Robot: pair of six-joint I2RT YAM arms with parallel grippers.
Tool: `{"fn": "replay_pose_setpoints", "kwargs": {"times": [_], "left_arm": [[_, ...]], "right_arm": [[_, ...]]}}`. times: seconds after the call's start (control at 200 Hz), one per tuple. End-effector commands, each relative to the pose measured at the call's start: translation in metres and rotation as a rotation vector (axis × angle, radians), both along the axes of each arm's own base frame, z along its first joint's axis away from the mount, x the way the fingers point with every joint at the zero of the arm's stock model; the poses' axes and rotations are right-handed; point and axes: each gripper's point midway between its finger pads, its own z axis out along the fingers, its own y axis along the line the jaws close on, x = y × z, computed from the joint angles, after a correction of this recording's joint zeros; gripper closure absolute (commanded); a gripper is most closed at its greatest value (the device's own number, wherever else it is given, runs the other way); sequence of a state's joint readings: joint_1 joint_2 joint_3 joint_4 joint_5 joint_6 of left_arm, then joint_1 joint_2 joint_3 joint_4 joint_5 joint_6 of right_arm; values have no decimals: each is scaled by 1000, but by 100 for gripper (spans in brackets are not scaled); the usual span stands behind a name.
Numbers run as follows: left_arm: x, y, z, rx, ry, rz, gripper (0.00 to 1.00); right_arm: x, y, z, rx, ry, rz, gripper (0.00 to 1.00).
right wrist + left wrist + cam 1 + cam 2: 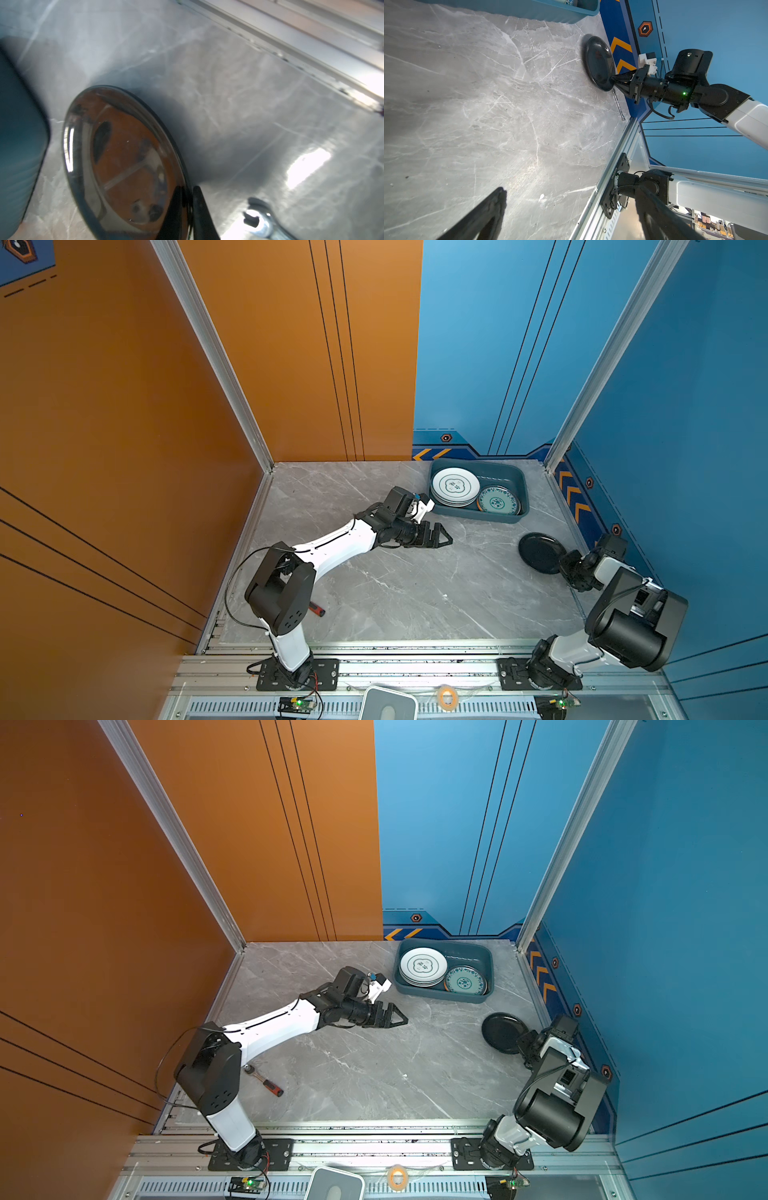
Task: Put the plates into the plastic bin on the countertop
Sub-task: 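Slide the dark glass plate toward the left gripper with the right gripper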
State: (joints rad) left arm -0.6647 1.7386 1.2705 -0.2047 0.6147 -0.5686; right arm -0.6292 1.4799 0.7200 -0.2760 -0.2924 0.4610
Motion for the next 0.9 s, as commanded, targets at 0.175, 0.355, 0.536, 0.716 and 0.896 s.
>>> {"fn": "replay_pose_setpoints", "kwargs": {"times": [0.175, 0.355, 0.536, 0.716, 0.896], "left_arm": [[-1, 3, 7, -30, -30, -7, 2], [-1, 3, 3, -33, -25, -3, 2], [-1, 3, 2, -35, -26, -4, 2], [-3, 5, -1, -39, -26, 0, 2], [-3, 11, -7, -84, -11, 3, 2]], "right_arm": [[-5, 30, 23, -41, 18, 130, 97], [-11, 58, 37, -41, -3, 200, 100], [-2, 96, 53, -18, -34, 303, 100], [22, 156, 66, 75, -118, 476, 100], [35, 196, 75, 106, -155, 580, 100]]}}
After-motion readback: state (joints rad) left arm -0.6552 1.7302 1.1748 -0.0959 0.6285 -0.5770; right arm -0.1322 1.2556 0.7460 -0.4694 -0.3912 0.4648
